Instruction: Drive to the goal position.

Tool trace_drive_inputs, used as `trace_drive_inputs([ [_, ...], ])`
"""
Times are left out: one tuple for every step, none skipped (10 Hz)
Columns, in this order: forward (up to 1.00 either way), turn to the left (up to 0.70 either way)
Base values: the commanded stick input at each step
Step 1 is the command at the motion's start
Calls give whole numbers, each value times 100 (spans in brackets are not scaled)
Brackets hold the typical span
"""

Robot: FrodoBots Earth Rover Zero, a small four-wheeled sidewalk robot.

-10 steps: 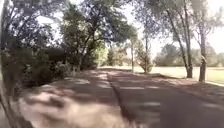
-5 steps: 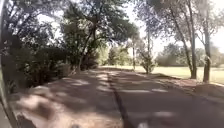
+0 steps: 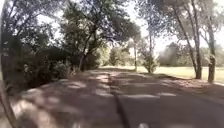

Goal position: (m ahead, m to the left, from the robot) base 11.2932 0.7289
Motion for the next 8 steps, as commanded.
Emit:
trace_drive_inputs([
  [70, 0],
  [70, 0],
  [70, 0],
  [70, 0],
  [70, 0],
  [70, 0],
  [70, 0],
  [70, 0],
])
